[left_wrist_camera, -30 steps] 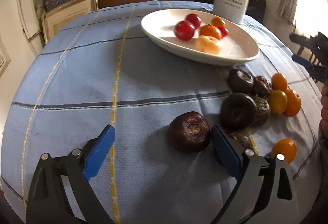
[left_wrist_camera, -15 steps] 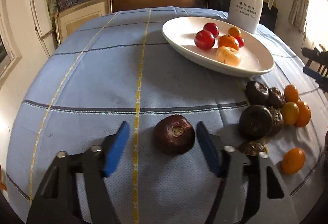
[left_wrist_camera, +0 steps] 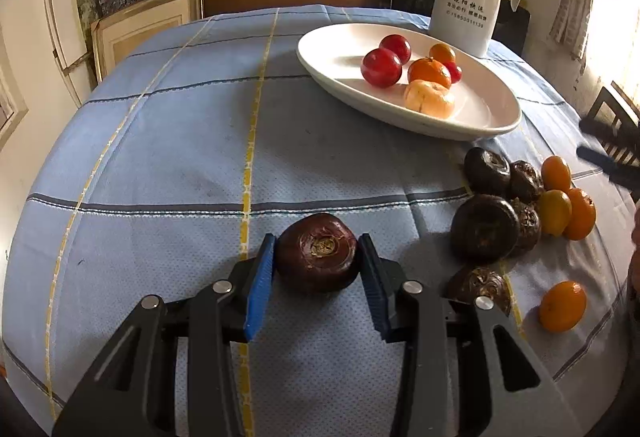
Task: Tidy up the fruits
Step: 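Grasp the dark brown round fruit with the left tool, then lower the dark brown fruit onto the plate with the left tool while the right tool lowers an orange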
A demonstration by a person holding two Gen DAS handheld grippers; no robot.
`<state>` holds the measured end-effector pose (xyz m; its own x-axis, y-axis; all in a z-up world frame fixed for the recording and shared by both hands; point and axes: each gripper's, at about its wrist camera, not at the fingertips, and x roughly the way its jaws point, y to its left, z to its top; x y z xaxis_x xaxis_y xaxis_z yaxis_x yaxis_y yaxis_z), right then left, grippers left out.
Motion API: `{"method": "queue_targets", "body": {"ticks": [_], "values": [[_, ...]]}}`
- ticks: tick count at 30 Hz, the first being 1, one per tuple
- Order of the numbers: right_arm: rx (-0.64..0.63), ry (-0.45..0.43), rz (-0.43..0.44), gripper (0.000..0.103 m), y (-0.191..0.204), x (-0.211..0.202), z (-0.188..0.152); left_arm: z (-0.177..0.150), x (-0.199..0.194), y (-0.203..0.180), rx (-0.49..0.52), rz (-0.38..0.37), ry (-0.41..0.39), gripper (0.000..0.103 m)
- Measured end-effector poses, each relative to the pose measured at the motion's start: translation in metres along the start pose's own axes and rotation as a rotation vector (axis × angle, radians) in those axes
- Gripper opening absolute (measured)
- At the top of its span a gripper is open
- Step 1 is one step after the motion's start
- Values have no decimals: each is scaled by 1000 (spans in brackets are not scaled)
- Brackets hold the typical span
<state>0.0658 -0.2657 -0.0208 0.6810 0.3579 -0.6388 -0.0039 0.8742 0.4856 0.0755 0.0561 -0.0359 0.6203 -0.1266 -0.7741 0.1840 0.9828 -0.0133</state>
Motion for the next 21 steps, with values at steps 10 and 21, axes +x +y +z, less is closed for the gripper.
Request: {"method": "queue_targets", "body": {"ticks": [10, 21], "values": [[-21, 98, -17, 56, -1, 18, -11, 0, 1, -2, 9, -1, 5, 41], [-78, 124, -34, 36, 7, 31, -17, 0, 3, -2, 3, -30, 8, 41]]}}
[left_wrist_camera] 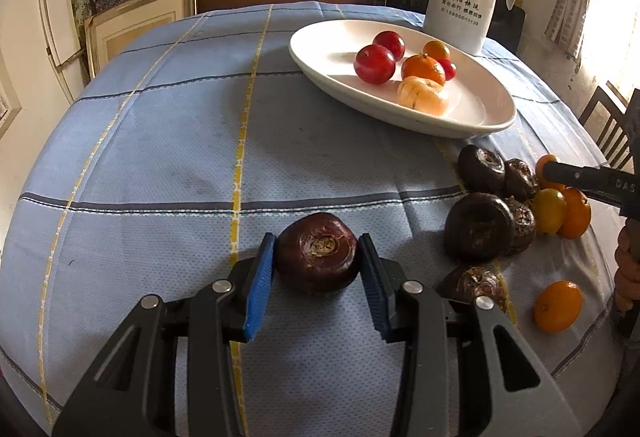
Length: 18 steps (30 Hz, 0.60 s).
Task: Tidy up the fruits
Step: 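Lower the dark brown fruit onto the plate with the left tool while the right tool lowers an orange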
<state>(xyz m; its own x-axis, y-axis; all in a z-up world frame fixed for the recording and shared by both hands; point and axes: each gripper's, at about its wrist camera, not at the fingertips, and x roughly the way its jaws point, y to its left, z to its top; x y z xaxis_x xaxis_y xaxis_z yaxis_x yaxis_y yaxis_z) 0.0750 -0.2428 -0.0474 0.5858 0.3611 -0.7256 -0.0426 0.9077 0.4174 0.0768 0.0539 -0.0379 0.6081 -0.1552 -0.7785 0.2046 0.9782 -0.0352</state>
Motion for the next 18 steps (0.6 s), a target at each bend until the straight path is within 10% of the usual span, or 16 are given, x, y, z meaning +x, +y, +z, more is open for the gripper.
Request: {"method": "queue_targets", "body": {"ticks": [18], "values": [[-22, -162, 58, 35, 41, -21, 68, 107, 2, -49, 49, -30, -147, 41]]}}
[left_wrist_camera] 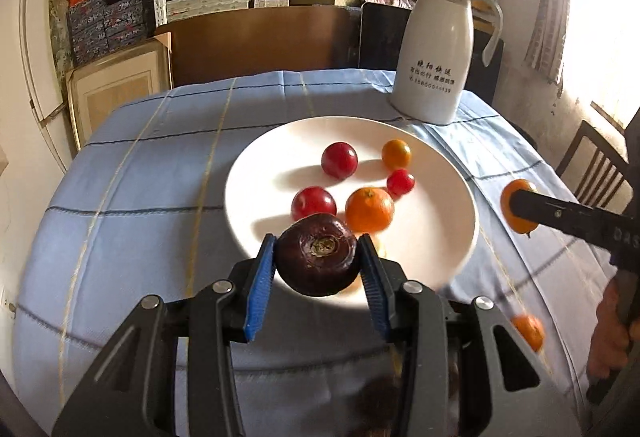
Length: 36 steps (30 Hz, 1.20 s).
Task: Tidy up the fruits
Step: 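Lower the dark brown fruit onto the plate with the left tool while the right tool lowers an orange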
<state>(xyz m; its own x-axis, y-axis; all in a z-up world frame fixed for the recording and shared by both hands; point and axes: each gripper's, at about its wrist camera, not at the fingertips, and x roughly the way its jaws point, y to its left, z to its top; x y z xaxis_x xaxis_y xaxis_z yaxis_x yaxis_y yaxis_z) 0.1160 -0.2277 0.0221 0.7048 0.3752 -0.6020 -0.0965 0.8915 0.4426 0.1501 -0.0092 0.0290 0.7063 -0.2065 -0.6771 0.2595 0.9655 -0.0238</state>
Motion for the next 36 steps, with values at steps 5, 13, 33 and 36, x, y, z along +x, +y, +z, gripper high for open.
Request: {"method": "queue_targets", "body": {"ticks": [5, 13, 33, 36], "values": [[8, -8, -29, 59, -6, 25, 0, -6, 32, 5, -7, -7, 39, 43], [30, -52, -32, 68, -16, 8, -9, -18, 13, 5, 24, 46, -18, 81], [266, -43, 17, 75, -70, -12, -21, -95, -29, -39, 234, -6, 13, 98], [261, -38, 22, 75, -68, -12, -22, -91, -16, -29, 204, 26, 56, 99]]}}
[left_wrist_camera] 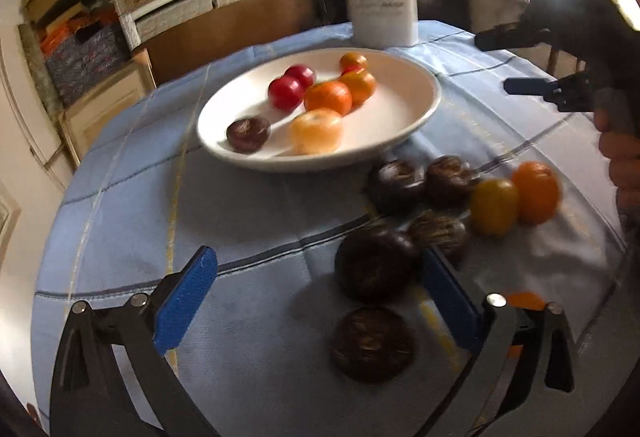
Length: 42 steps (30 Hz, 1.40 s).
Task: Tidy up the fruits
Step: 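Lower the dark brown fruit onto the plate with the left tool while the right tool lowers an orange, then open both tools and withdraw them from the plate toward the loose fruits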
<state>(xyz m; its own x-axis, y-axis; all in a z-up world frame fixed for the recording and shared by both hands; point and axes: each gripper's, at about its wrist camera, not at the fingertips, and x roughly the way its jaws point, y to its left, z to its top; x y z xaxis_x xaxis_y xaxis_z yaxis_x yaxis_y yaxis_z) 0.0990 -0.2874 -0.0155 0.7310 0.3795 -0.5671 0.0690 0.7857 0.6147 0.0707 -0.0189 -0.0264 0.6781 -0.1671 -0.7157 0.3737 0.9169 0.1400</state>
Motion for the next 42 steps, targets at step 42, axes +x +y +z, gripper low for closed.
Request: {"method": "queue_targets", "body": {"ticks": [42], "values": [[-6, 6, 26, 78, 3, -3, 1, -21, -38, 92, -329, 75, -113, 98]]}}
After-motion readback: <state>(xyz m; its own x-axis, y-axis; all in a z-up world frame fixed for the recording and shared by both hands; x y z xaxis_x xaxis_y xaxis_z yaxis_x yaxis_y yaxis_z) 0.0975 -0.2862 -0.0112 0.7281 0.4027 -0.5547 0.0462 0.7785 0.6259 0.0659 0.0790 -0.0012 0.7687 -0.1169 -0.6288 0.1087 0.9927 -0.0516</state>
